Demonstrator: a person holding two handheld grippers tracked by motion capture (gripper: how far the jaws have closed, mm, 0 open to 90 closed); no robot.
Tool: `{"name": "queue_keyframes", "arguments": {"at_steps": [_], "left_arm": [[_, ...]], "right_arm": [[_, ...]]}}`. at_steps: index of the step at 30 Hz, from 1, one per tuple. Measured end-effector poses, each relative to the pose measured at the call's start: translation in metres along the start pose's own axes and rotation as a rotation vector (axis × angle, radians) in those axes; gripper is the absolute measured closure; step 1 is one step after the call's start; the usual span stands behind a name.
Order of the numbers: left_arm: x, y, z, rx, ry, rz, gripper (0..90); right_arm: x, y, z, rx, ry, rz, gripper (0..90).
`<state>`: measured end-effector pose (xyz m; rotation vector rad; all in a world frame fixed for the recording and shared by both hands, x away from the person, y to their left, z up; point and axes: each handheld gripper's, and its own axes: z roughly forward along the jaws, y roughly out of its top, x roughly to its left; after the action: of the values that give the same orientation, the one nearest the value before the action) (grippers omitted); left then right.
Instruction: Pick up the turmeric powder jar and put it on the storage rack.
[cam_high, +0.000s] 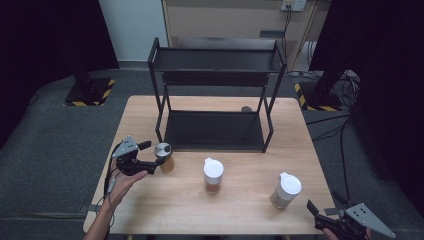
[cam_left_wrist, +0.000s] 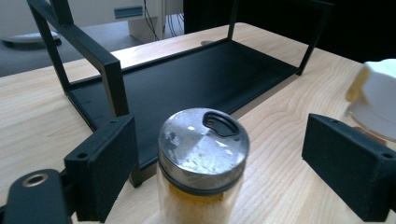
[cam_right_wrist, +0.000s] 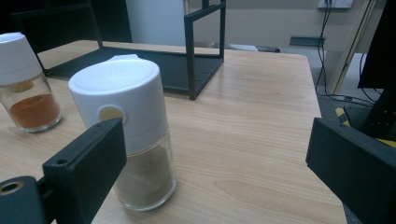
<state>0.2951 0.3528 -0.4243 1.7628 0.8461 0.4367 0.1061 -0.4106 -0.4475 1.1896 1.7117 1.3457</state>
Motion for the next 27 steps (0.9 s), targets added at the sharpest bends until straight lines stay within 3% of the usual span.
{"name": "queue_keyframes", "arguments": {"at_steps": [10, 13, 27], "left_arm": [[0.006, -0.001, 0.017, 0.033, -0.006, 0.002, 12.8], [0.009, -0.004, 0.021, 0.025, -0.011, -0.013, 14.8], [0.015, -0.012, 0.032, 0.014, -0.017, -0.009, 25.1]], "right_arm": [[0.000, 0.000, 0.000, 0.000, 0.000, 0.000, 5.4], [0.000, 0.000, 0.000, 0.000, 0.000, 0.000, 5.5], [0.000, 0.000, 0.000, 0.000, -0.002, 0.001, 5.6]]}}
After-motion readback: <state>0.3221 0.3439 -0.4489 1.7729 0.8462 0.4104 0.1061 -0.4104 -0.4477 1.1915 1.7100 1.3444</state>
